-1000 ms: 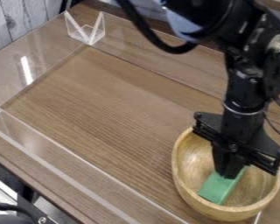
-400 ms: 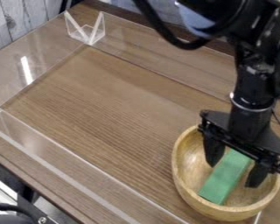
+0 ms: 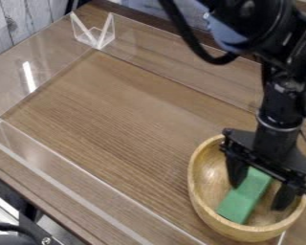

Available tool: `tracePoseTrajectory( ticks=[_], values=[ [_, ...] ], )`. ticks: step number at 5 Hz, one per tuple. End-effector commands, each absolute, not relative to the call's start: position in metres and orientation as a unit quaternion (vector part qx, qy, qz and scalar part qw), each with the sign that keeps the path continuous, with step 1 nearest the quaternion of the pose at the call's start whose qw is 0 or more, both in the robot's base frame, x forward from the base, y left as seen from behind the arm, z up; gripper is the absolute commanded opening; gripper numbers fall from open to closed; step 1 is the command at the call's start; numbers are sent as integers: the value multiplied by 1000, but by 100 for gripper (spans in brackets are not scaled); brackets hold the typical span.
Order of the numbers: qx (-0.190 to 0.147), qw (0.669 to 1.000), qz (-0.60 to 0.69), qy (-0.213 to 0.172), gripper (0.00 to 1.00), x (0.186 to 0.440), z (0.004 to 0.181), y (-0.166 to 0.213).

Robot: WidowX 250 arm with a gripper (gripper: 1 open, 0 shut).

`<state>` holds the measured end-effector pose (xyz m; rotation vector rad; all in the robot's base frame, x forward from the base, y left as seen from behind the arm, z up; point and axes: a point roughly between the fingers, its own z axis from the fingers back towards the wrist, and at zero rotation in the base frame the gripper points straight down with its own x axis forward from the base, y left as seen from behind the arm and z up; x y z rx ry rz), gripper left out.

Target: Move green object from inside the wooden bowl to the table next to it

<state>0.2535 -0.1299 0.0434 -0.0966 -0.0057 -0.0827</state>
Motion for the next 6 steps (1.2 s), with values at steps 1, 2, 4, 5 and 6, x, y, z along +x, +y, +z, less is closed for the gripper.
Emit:
tracePoseTrajectory(
  ticks=[1, 2, 4, 5, 6],
  values=[
    [-55, 997, -45, -17, 100, 268, 43, -129],
    [-55, 997, -47, -15, 100, 270, 39, -126],
    [-55, 995, -80, -9, 100, 267, 35, -119],
    [-55, 992, -113, -6, 0, 263, 34, -115],
    [-52, 995, -84, -10, 0, 258, 37, -105]
  ],
)
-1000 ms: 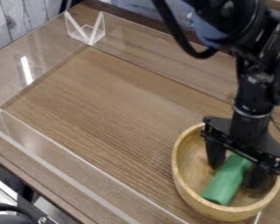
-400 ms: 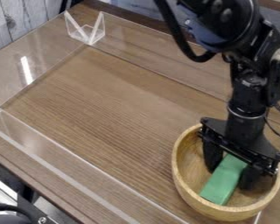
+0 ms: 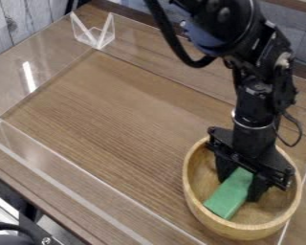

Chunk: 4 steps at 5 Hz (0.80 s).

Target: Move green object from inside the wooden bowl to the table next to it

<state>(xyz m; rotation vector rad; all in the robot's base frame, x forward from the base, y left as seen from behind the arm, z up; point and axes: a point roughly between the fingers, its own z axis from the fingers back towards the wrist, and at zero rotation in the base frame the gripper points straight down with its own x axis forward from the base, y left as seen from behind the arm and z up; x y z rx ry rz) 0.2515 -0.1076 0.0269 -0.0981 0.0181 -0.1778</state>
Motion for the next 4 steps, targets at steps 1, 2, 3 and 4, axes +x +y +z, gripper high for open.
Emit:
tracePoseTrajectory(
  ticks=[1, 2, 3, 4],
  values=[
    [-52, 993, -110, -11, 0, 262, 47, -100],
    [-52, 994, -93, -16, 0, 260, 53, -99],
    [-53, 996, -76, -17, 0, 258, 54, -98],
    [-54, 993, -108, -15, 0, 263, 51, -90]
  ],
)
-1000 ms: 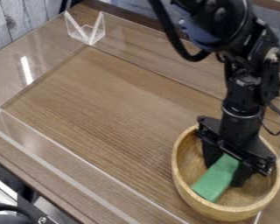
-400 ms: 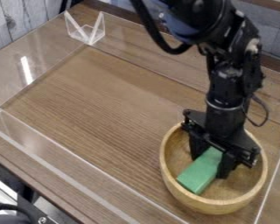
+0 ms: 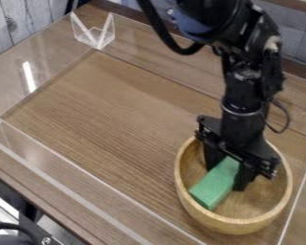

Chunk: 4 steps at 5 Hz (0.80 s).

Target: Move green object from inside the wooden bowl to the table next to it

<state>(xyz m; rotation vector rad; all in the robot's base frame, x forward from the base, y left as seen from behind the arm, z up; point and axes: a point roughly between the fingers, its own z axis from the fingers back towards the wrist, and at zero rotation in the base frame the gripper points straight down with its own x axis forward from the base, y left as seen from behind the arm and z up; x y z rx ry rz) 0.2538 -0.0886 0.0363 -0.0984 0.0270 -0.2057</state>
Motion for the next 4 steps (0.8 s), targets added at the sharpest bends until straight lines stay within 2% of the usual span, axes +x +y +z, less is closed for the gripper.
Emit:
tracePoseTrajectory(
  ticks=[1, 3, 4],
  values=[
    [-55, 989, -138, -15, 0, 268, 50, -83],
    [-58, 976, -209, -12, 0, 256, 59, -70],
    [-59, 970, -236, -12, 0, 257, 54, -74]
  ],
)
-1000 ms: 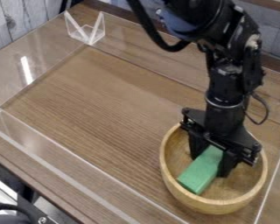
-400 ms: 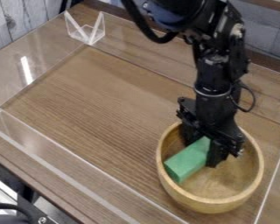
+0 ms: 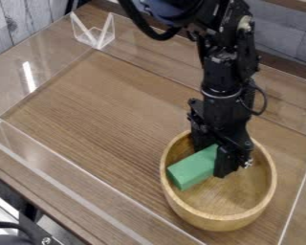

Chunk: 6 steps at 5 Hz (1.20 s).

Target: Move green object from inside the wooden bowl to the table next to it

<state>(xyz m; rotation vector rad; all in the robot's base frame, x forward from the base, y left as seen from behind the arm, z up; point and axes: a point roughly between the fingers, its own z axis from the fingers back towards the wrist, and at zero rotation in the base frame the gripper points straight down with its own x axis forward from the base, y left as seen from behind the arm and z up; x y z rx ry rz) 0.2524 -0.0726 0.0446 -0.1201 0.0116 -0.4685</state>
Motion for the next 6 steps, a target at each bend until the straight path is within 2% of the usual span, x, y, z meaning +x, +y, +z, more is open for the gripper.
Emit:
tracePoseTrajectory(
  ticks=[1, 3, 6],
  values=[
    [-59, 963, -262, -13, 0, 258, 48, -79],
    [-61, 965, -255, -15, 0, 263, 52, -82],
    [-62, 983, -170, -21, 0, 275, 33, -86]
  ],
)
